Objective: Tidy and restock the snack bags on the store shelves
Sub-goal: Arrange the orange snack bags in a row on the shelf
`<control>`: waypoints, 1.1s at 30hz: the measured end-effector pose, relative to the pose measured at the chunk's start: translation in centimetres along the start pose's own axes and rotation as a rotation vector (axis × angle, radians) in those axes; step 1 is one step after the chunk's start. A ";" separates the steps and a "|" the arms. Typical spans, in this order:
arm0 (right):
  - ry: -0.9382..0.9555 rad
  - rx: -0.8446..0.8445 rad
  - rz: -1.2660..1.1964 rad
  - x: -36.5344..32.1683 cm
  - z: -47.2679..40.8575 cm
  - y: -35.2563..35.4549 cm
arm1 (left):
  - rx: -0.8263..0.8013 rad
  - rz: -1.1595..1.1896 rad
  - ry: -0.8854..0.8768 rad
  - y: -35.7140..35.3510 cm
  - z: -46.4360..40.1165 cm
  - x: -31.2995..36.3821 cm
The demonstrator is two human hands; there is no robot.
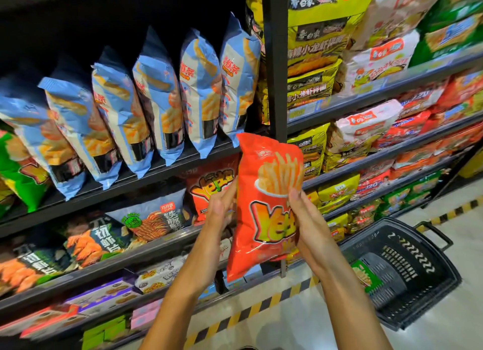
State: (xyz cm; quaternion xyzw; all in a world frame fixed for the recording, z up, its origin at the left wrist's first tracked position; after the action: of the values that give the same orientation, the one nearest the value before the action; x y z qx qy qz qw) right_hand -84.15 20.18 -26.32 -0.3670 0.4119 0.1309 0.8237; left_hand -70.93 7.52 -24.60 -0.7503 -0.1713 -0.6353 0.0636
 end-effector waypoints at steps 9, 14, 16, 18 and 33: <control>0.142 0.003 0.247 -1.5 1.9 -2.3 | 0.272 -0.005 -0.116 0.9 -1.4 3.6; 0.285 -0.151 0.339 -2.3 3.6 -4.7 | 0.652 0.249 0.042 3.7 -0.7 1.7; 0.323 -0.207 0.375 -1.9 3.9 -5.6 | 0.710 0.309 0.089 3.9 -0.3 1.0; 0.327 -0.209 0.385 -1.5 3.7 -5.6 | 0.704 0.293 0.098 3.9 -0.2 1.0; 0.133 -0.002 0.314 -0.1 1.6 -0.7 | -0.073 -0.036 -0.143 0.1 -0.9 5.2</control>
State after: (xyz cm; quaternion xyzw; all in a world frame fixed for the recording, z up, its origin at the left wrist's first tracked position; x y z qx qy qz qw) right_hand -82.91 20.80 -25.25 -0.3067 0.5178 0.2338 0.7636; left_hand -71.01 8.05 -19.35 -0.7923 -0.1655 -0.5872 0.0124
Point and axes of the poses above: each hand's wrist, its own z-axis away from the middle knuckle, its own y-axis out of the back of the hand, x = y × z, the point moved 9 cm from there along -z, towards the middle knuckle, and after that the axes turned 15 degrees about -y, right-handed, at the moved point
